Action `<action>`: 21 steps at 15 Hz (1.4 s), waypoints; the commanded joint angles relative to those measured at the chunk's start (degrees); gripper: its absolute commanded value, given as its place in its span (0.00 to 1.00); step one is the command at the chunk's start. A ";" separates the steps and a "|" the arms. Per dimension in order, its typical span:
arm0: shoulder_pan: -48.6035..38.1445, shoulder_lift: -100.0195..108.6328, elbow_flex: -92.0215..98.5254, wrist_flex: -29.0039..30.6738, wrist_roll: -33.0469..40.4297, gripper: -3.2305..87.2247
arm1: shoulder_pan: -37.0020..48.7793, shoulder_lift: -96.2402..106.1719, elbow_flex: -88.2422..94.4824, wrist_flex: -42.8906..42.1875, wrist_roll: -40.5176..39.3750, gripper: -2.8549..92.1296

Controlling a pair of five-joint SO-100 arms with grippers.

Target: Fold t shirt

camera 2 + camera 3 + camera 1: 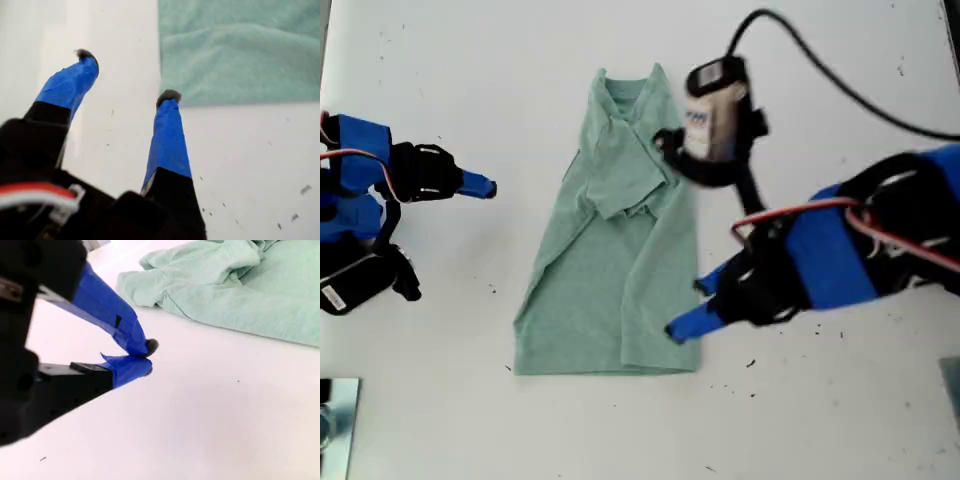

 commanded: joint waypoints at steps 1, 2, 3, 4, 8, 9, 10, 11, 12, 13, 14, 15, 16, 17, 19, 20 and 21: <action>0.62 0.44 -0.88 0.09 -0.88 0.03 | 9.93 35.24 38.06 -5.98 0.97 0.14; 0.70 0.35 -0.79 -0.09 -0.88 0.03 | 14.77 48.60 52.56 -5.89 1.14 0.07; 0.79 0.26 -0.97 -0.18 -0.88 0.06 | 17.84 60.12 64.07 -5.01 1.41 0.06; 0.97 0.18 -1.32 -0.18 -1.23 0.03 | 19.07 68.82 72.77 -3.69 2.81 0.06; 8.26 -18.72 -31.11 14.41 -5.80 0.03 | 19.69 84.46 85.96 4.04 5.10 0.06; 10.90 -26.46 -43.95 22.24 -5.89 0.03 | 20.65 84.73 87.01 3.78 5.01 0.06; 14.50 -33.93 -57.30 30.32 -7.12 0.03 | 21.45 84.73 88.15 3.16 4.75 0.06; 18.46 -40.43 -68.82 37.18 -8.53 0.03 | 22.06 84.73 89.56 2.81 4.75 0.06; 23.29 -45.44 -77.87 40.78 -10.11 0.03 | 22.41 84.73 90.79 2.90 5.01 0.06; 27.42 -47.99 -82.35 40.87 -11.34 0.03 | 22.59 84.73 90.79 3.16 4.75 0.06; 29.44 -49.22 -82.62 41.04 -12.83 0.05 | 23.12 84.73 90.79 3.25 4.48 0.06; 30.76 -49.83 -81.91 41.04 -13.45 0.28 | 23.29 84.73 90.88 3.25 4.39 0.06; 31.55 -50.54 -82.00 41.04 -13.71 0.34 | 23.38 84.73 90.88 3.25 4.31 0.06; 31.99 -51.15 -82.09 41.04 -13.54 0.36 | 23.38 84.73 90.97 3.25 4.39 0.06; 32.26 -51.94 -81.47 41.04 -13.71 0.36 | 23.38 84.73 90.97 3.25 4.57 0.06; 32.26 -53.00 -79.28 40.78 -14.06 0.36 | 23.38 84.73 91.05 3.25 4.66 0.06; 32.43 -55.11 -76.29 40.08 -14.85 0.36 | 23.38 84.73 91.05 3.25 4.66 0.06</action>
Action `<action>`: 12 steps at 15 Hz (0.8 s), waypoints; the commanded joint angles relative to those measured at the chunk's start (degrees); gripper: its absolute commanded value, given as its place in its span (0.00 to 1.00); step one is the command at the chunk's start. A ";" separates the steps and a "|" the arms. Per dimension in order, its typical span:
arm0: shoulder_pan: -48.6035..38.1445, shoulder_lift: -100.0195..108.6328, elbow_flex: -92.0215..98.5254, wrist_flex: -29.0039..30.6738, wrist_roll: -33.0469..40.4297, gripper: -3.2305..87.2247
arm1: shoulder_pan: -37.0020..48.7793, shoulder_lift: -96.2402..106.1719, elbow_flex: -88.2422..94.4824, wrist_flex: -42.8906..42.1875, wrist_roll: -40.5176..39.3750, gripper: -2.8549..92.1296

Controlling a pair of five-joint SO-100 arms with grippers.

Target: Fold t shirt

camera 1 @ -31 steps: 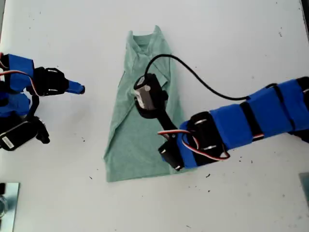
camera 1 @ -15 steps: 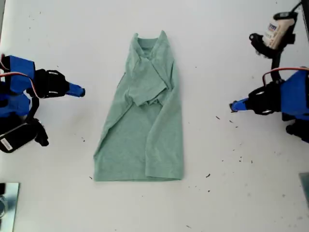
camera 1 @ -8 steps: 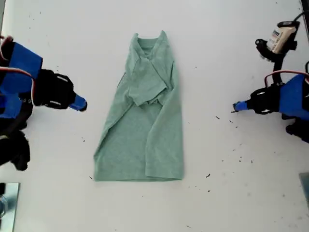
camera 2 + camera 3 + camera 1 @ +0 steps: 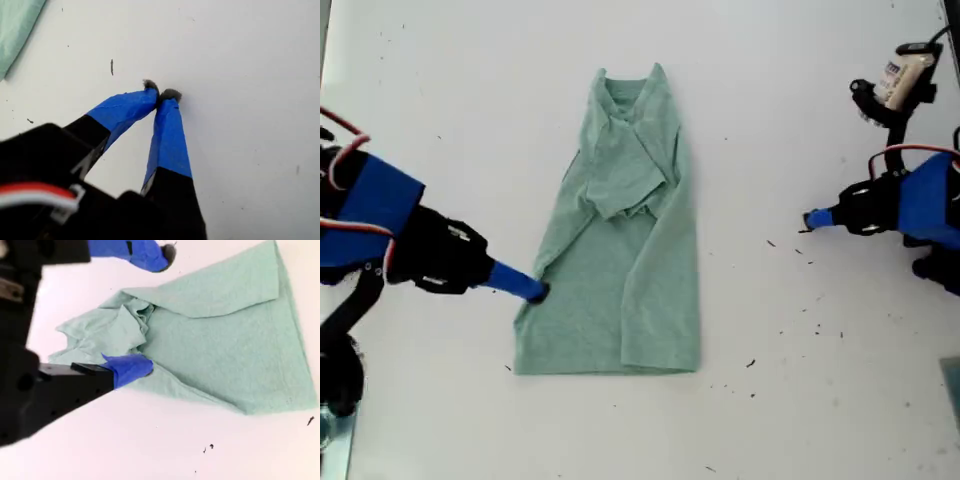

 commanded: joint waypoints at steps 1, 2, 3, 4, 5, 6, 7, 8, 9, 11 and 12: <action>2.11 -4.04 3.52 -1.93 -2.20 0.36 | 0.53 0.53 2.11 -0.26 -0.26 0.06; 3.43 -6.50 5.80 -5.10 -3.08 0.36 | 0.35 0.53 2.11 -0.26 -0.18 0.06; 4.39 -8.35 10.02 -9.67 -4.39 0.35 | 0.26 0.53 2.11 -0.26 -0.09 0.06; 5.10 -9.84 14.85 -15.03 -5.54 0.34 | 0.09 0.53 2.11 -0.26 0.00 0.06; 5.98 -11.07 18.72 -19.25 -6.68 0.33 | -0.18 0.53 2.11 -0.26 0.09 0.06; 6.42 -12.57 20.83 -22.41 -7.21 0.31 | -0.26 0.53 2.11 -0.26 0.18 0.06; 6.94 -14.24 22.06 -24.79 -7.56 0.27 | -0.26 0.53 2.11 -0.26 0.18 0.06; 7.21 -15.82 23.20 -26.81 -8.17 0.22 | -0.18 0.53 2.11 -0.26 0.09 0.06; 7.38 -17.14 24.52 -29.27 -8.09 0.12 | -0.18 0.53 2.11 -0.26 0.09 0.06; 7.38 -18.81 24.79 -31.64 -7.56 0.05 | -0.26 0.53 2.11 -0.26 0.18 0.06; 7.21 -17.67 24.79 -31.99 -7.47 0.04 | -0.44 0.53 2.11 -0.26 0.26 0.06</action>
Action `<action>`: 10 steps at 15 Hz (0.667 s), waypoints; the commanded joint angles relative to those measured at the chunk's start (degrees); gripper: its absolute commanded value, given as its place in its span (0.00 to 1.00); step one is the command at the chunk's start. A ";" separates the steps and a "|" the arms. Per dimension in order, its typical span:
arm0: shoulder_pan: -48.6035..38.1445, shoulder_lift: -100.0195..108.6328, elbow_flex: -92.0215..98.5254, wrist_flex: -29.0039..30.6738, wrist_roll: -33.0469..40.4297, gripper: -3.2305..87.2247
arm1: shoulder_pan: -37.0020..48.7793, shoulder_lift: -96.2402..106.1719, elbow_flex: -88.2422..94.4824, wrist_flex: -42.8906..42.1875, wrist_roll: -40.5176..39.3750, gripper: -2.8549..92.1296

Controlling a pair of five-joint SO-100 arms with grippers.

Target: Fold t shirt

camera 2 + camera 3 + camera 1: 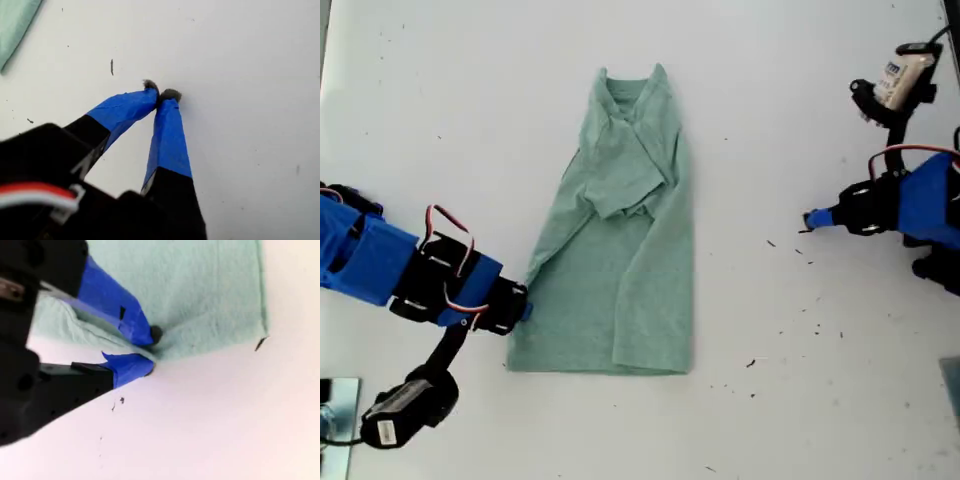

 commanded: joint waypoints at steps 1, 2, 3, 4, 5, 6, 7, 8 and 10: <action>0.18 4.13 -0.44 -0.53 0.44 0.03 | -0.44 0.53 2.11 -0.26 0.35 0.06; -0.79 8.96 -0.44 0.88 0.70 0.03 | -0.44 0.53 2.20 -0.26 0.35 0.06; -2.02 14.59 -0.97 3.52 0.79 0.03 | -0.44 0.53 2.20 -0.26 0.26 0.06; -3.43 18.90 -2.90 8.35 0.79 0.03 | -0.44 0.53 2.20 -0.26 0.26 0.06; -4.48 20.74 -6.59 14.59 0.44 0.03 | -0.44 0.53 2.20 -0.26 0.26 0.06; -5.01 20.83 -9.93 17.67 0.79 0.03 | -0.44 0.53 2.20 -0.26 0.26 0.06; -5.01 19.95 -11.51 17.58 1.05 0.03 | -0.26 0.53 2.20 -0.26 0.26 0.06; -4.75 17.23 -13.54 16.52 1.85 0.03 | -0.26 0.53 2.20 -0.26 0.35 0.06; -3.87 8.17 -25.40 14.68 4.48 0.03 | -0.35 0.53 2.20 -0.26 0.35 0.06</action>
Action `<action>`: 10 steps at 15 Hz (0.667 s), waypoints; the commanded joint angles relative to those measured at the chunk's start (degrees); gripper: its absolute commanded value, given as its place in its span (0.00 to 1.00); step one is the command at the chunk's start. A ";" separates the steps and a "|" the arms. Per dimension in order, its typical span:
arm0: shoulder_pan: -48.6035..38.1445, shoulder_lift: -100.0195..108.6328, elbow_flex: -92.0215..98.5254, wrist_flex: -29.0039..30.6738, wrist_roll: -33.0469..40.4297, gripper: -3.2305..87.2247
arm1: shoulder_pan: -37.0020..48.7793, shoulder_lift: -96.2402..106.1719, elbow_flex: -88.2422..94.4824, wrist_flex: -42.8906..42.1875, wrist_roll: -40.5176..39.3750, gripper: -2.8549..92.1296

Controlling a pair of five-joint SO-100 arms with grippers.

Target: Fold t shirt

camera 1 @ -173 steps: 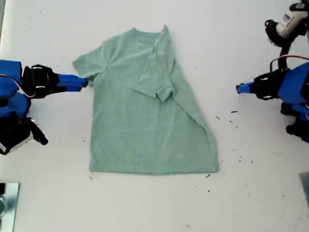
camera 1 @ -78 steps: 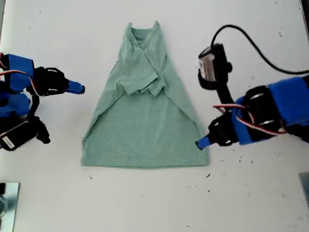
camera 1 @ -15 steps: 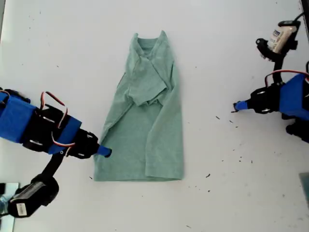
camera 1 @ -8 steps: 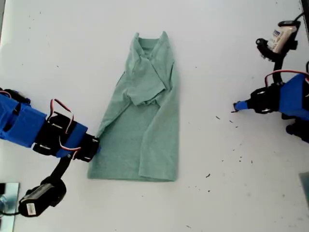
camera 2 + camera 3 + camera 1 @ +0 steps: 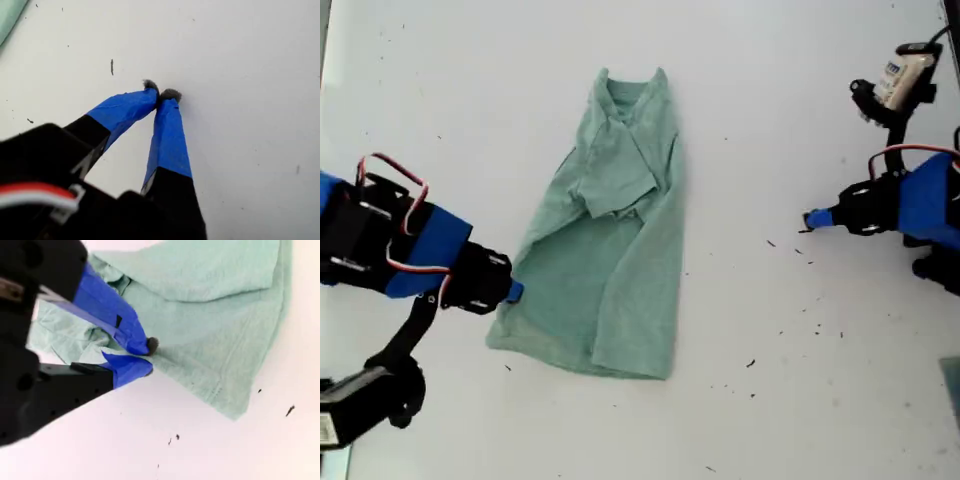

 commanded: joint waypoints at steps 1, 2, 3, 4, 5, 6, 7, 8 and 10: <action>0.44 -10.02 -19.69 -1.85 4.04 0.03 | -0.35 0.53 2.20 -0.26 0.35 0.06; 0.35 -18.63 -32.43 -1.32 7.29 0.03 | -0.26 0.53 2.20 -0.26 0.35 0.06; 0.18 -28.30 -46.85 -1.58 10.99 0.03 | -0.18 0.53 2.20 -0.26 0.35 0.06; -0.53 -34.01 -52.56 -7.91 14.15 0.03 | -0.18 0.53 2.20 -0.26 0.44 0.06; -1.05 -36.12 -52.21 -15.38 17.40 0.10 | -0.26 0.53 2.20 -0.26 0.53 0.06; -2.11 -39.20 -52.56 -20.21 20.13 0.24 | -0.53 0.53 2.20 -0.26 0.70 0.06; -3.08 -41.75 -52.38 -23.55 21.36 0.26 | -0.53 0.53 2.20 -0.26 0.70 0.06; -3.78 -43.68 -52.38 -26.37 21.80 0.29 | -0.53 0.53 2.20 -0.26 0.79 0.06; -4.66 -46.23 -52.47 -30.23 22.94 0.32 | -0.44 0.53 2.20 -0.26 0.79 0.06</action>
